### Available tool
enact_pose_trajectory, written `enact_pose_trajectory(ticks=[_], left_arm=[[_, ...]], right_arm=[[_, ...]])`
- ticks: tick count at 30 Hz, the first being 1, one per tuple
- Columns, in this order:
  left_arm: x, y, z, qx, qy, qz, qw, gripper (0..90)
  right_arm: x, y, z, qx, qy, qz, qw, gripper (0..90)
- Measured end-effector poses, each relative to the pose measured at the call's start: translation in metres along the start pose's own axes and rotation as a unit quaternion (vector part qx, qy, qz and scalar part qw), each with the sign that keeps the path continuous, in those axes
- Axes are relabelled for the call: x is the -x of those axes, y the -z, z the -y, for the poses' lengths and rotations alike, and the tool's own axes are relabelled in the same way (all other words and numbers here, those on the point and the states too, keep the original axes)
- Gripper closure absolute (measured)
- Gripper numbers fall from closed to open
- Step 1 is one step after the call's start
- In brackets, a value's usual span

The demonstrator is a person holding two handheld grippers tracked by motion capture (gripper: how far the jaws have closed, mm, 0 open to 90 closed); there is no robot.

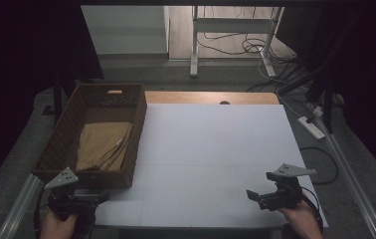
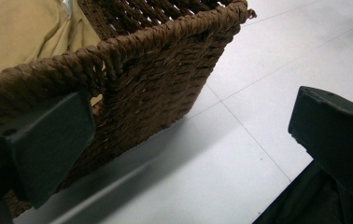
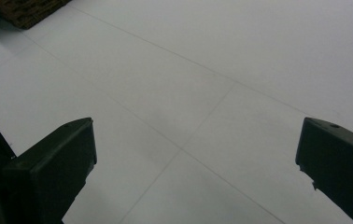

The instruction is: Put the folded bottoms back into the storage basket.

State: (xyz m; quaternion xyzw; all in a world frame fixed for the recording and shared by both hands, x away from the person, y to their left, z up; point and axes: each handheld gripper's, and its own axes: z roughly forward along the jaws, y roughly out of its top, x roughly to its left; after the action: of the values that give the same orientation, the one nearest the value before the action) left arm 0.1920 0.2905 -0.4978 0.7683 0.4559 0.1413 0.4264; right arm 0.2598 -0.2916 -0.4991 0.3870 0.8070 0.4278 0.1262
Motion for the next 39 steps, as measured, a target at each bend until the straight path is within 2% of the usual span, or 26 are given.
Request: enact_pose_trajectory(ticks=[16, 39], left_arm=[[0.000, 0.000, 0.000, 0.001, 0.001, 0.002, 1.0000, 0.0], [-0.001, 0.000, 0.000, 0.001, 0.002, 0.003, 1.0000, 0.0]], right_arm=[[0.005, 0.027, 0.012, 0.023, -0.030, 0.032, 0.9988, 0.0], [0.008, 0.045, 0.023, 0.025, -0.040, 0.051, 0.9976, 0.0]])
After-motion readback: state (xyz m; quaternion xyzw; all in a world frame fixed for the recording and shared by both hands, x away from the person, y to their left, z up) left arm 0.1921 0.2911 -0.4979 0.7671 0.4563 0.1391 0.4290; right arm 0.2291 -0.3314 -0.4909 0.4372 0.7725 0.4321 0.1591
